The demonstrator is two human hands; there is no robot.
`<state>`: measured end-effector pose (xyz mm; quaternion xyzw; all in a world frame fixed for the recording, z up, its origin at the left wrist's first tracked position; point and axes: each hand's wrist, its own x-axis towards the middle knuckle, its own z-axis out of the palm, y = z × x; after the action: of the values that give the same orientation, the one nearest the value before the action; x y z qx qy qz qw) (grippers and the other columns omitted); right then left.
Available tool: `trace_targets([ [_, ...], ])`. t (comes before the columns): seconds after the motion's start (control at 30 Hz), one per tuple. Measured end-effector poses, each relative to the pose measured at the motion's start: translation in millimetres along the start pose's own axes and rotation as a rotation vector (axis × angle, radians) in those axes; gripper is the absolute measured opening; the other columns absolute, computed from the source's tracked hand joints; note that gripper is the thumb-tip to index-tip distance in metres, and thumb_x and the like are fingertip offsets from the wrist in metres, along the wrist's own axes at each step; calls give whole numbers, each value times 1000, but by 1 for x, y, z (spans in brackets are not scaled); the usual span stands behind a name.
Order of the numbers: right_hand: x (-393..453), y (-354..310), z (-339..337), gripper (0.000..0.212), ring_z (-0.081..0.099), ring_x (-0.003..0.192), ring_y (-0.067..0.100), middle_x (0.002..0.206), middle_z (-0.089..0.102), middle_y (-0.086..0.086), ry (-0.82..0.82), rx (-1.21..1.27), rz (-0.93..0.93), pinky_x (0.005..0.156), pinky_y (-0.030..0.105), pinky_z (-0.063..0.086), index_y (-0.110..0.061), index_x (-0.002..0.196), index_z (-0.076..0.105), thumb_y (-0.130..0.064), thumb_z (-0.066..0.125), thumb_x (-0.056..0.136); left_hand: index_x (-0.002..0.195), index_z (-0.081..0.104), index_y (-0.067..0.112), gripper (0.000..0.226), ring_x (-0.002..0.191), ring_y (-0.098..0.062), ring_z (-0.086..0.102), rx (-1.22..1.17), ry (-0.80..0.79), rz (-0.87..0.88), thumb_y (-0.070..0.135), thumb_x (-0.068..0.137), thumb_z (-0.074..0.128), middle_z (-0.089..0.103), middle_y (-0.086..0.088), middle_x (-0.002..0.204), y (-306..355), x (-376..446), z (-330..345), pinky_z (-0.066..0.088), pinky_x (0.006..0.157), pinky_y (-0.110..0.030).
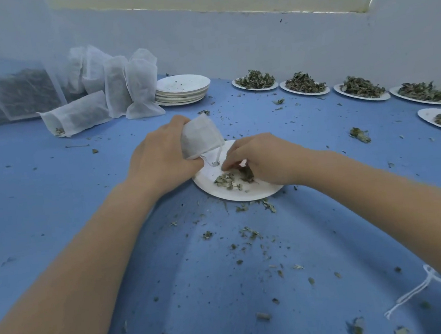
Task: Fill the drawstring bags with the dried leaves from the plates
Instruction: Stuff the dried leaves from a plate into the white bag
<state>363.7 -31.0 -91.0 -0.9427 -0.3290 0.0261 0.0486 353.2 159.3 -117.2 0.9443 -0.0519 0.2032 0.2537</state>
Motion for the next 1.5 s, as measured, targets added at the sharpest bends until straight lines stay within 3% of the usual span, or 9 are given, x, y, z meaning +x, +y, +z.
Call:
trace_targets([
  [0.3,-9,-1,0,44,54,105,26,123,51,8,-10,-44,339,74,29,43,-15,124,56,3,37,88,117,45,27,51,84,-16,42,17,0,3,30,72,68,49,9,95,2,0,0,32,68,-29],
  [0.53,-1,-16,2,52,50,95,13,123,58,0,32,115,211,63,19,38,-24,124,58,4,33,87,117,45,27,51,83,-17,42,12,-7,1,30,72,68,49,8,94,2,1,0,32,67,-29],
  [0.67,-4,-21,4,55,46,92,11,123,54,-1,4,118,32,79,20,38,-27,120,61,8,35,86,117,45,27,50,83,-17,42,2,-4,0,30,72,67,51,7,95,1,1,-1,33,67,-30],
  [0.87,-11,-16,5,68,49,104,14,132,48,-8,-20,4,-82,81,28,41,-34,126,54,13,36,81,119,45,26,51,84,-15,42,-4,-5,-1,30,73,67,49,8,94,1,1,-1,32,67,-29],
  [1.0,-21,-8,2,63,50,109,12,129,53,-10,-37,57,-105,85,22,38,-29,119,61,13,34,80,118,45,26,51,84,-16,42,-5,-11,-10,31,73,68,52,7,96,0,1,-2,32,67,-29],
  [1.1,-25,-2,-4,48,50,100,6,122,54,-14,-2,182,-41,80,11,38,-34,118,60,-1,38,91,118,44,27,50,85,-16,42,-2,-22,-12,32,73,67,56,4,101,1,1,-1,32,67,-30],
  [1.17,-25,-3,-5,29,50,100,7,118,52,-12,28,203,64,77,14,35,-40,121,57,-35,42,97,118,44,27,50,85,-16,41,-3,-25,-14,32,74,67,57,3,104,0,1,0,33,68,-30],
  [1.27,-18,-11,2,47,45,110,14,121,45,-4,-45,163,224,89,29,35,-46,122,52,-69,38,84,117,45,27,49,85,-16,41,-4,-22,-22,31,73,66,57,3,104,0,2,1,32,68,-30],
  [1.5,-18,-29,11,32,54,97,14,110,53,-2,60,176,119,87,26,41,-26,108,66,-48,56,87,118,45,27,50,84,-17,42,11,-20,-20,32,73,66,57,2,102,-2,3,1,33,67,-30],
])
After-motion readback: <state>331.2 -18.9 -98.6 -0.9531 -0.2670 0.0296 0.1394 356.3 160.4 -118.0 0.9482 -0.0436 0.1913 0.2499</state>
